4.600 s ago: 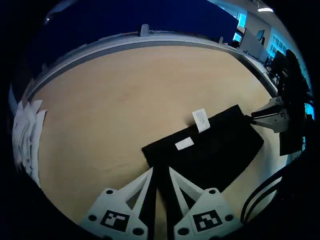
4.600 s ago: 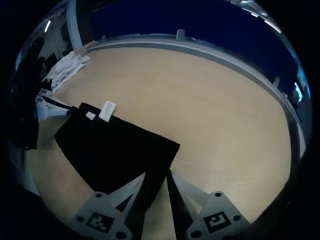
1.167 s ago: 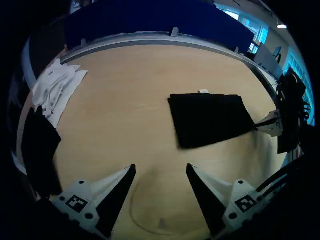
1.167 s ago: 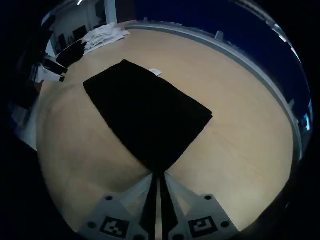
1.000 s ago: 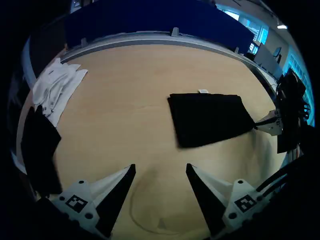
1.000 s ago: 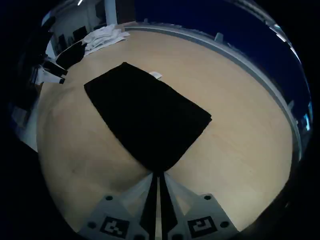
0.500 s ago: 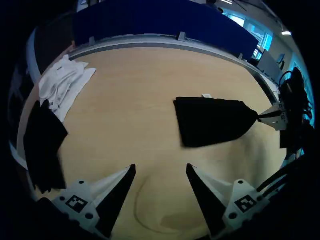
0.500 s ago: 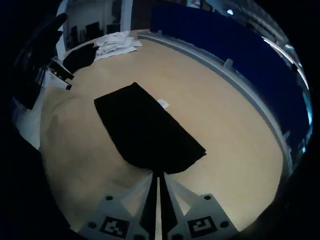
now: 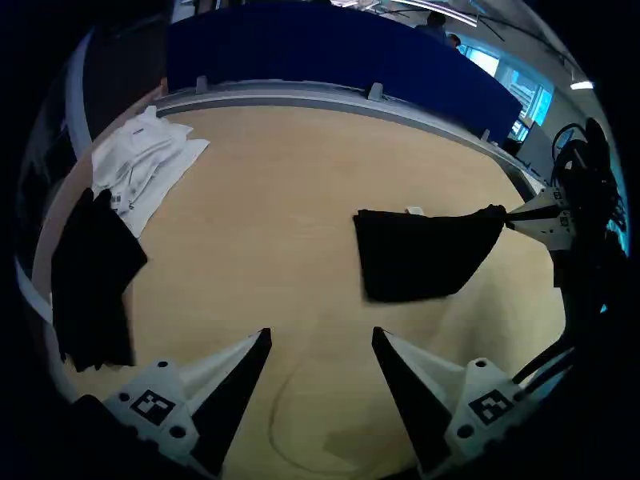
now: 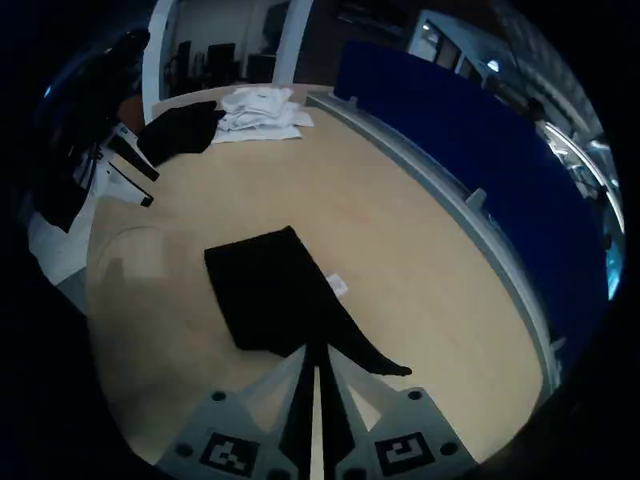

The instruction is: Fold towel

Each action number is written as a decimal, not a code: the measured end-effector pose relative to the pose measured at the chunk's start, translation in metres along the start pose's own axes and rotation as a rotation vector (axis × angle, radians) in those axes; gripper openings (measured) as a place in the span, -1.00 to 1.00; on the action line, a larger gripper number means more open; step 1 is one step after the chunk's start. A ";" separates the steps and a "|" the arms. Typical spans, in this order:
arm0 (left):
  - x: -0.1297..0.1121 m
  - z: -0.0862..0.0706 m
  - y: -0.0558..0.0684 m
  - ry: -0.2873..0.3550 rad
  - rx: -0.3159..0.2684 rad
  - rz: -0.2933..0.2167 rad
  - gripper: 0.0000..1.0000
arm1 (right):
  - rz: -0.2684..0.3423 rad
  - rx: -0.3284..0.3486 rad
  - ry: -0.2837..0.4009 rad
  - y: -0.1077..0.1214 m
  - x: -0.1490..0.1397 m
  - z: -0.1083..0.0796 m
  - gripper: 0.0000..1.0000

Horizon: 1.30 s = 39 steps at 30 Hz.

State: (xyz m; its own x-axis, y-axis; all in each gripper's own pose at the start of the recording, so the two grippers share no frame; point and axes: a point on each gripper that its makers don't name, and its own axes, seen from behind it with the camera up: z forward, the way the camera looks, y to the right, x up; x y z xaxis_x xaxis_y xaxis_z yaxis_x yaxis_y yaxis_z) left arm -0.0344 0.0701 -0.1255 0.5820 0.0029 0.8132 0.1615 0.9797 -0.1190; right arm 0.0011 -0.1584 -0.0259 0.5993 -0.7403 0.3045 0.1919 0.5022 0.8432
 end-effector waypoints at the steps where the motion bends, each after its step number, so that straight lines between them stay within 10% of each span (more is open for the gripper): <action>1: 0.000 -0.001 -0.001 0.003 0.001 -0.003 0.86 | -0.008 0.003 0.001 -0.001 0.002 0.001 -0.93; 23: 0.002 -0.044 -0.028 0.077 0.044 -0.083 0.87 | -0.182 0.127 0.015 -0.058 0.067 0.067 -0.93; 39: -0.015 -0.051 -0.034 0.072 0.072 -0.121 0.87 | -0.198 0.220 -0.042 -0.114 0.047 0.139 -0.93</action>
State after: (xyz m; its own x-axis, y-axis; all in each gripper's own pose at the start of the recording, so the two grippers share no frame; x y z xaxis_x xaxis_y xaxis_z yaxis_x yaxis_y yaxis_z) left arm -0.0076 0.0261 -0.1627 0.6178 -0.1279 0.7759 0.1774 0.9839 0.0209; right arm -0.1004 -0.3129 -0.0461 0.5337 -0.8343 0.1385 0.1264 0.2406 0.9624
